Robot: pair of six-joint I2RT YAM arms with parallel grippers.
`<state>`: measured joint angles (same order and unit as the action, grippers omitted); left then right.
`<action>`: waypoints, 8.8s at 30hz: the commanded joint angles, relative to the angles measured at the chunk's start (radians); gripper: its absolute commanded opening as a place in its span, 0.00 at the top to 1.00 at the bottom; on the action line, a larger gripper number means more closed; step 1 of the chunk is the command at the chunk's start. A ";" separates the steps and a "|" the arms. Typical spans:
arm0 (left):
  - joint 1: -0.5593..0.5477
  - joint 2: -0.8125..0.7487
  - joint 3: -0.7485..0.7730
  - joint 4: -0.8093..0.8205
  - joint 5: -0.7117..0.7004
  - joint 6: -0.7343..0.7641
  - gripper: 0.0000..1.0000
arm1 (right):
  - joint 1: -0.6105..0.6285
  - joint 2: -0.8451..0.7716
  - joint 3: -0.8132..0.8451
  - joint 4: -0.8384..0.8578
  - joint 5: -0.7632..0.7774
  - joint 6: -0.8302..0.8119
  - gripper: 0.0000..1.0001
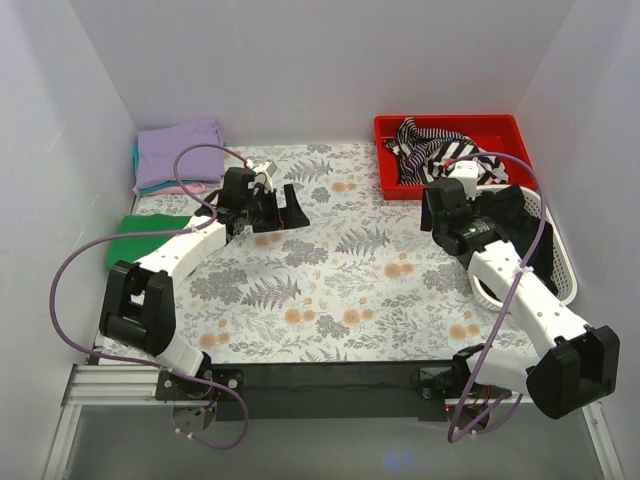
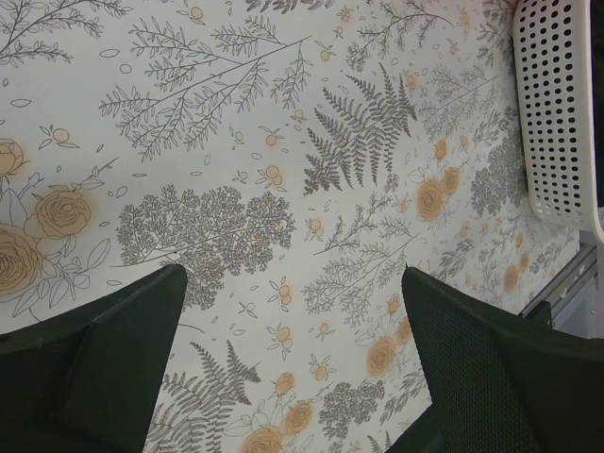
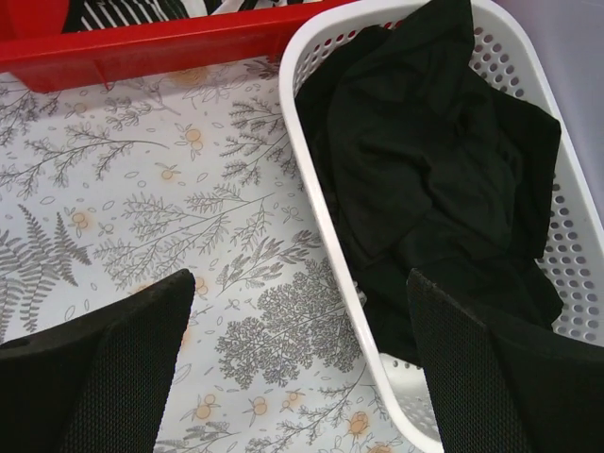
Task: Fold and stack the t-shirts
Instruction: Grab the tshirt from the pile, then move the tshirt to the center of the board, then flatten the tshirt out
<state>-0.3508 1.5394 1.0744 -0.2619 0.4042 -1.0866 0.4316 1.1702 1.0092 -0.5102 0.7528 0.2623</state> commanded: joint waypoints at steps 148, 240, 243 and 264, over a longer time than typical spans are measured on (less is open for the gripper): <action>0.024 -0.179 -0.038 0.064 -0.303 -0.098 0.02 | 0.263 0.270 0.576 0.004 -1.227 -0.204 0.95; 0.349 -0.188 -0.143 -0.186 -0.370 -0.210 0.02 | 0.731 1.003 0.799 -0.091 -0.540 -0.440 0.41; 0.348 -0.176 -0.149 -0.178 -0.351 -0.208 0.02 | 0.727 1.005 0.807 -0.090 -0.530 -0.431 0.79; 0.349 -0.156 -0.134 -0.154 -0.286 -0.196 0.02 | 0.809 0.517 1.097 -0.100 -0.201 -0.517 0.99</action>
<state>-0.0078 1.3861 0.9245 -0.4328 0.0978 -1.2968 1.1969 1.7271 2.0327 -0.6350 0.4503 -0.1944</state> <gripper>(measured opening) 0.982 0.023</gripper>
